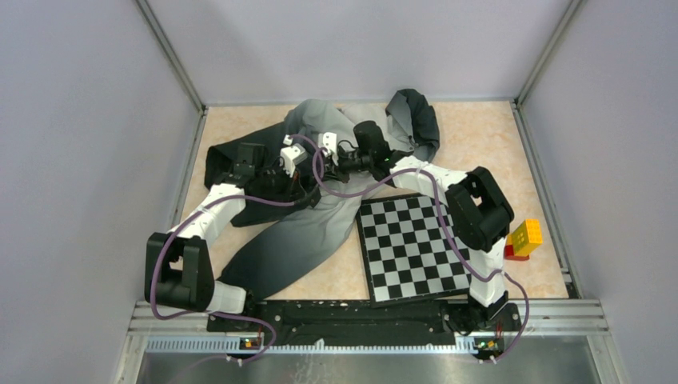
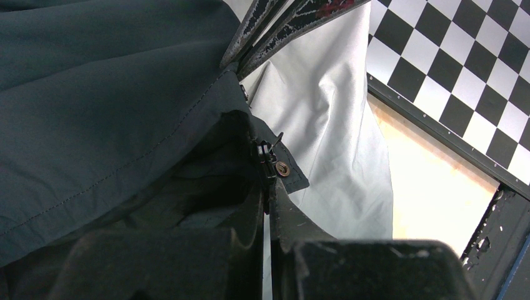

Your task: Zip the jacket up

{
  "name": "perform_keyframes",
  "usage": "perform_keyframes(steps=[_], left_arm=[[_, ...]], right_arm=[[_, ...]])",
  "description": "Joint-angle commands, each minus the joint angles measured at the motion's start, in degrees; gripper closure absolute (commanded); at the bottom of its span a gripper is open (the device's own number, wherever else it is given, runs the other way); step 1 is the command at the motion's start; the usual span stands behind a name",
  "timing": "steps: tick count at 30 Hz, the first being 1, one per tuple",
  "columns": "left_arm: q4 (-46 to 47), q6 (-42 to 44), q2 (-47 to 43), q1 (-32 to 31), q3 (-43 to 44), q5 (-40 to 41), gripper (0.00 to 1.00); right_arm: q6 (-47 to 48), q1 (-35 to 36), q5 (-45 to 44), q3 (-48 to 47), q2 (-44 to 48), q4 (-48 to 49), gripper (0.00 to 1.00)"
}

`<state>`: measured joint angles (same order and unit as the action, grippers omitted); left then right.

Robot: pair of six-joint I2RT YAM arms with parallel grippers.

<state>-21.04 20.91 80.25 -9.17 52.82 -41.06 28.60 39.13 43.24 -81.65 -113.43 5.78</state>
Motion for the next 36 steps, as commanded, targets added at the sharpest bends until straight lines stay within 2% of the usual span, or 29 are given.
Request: perform_keyframes(steps=[1, 36], left_arm=[[1.2, -0.3, -1.5, 0.0, 0.5, -0.3, 1.0], [1.6, -0.7, -1.4, -0.1, 0.4, -0.5, 1.0]], right_arm=[[1.0, 0.5, 0.9, -2.9, -0.2, 0.5, 1.0], [1.8, 1.3, 2.3, -3.5, -0.3, -0.4, 1.0]])
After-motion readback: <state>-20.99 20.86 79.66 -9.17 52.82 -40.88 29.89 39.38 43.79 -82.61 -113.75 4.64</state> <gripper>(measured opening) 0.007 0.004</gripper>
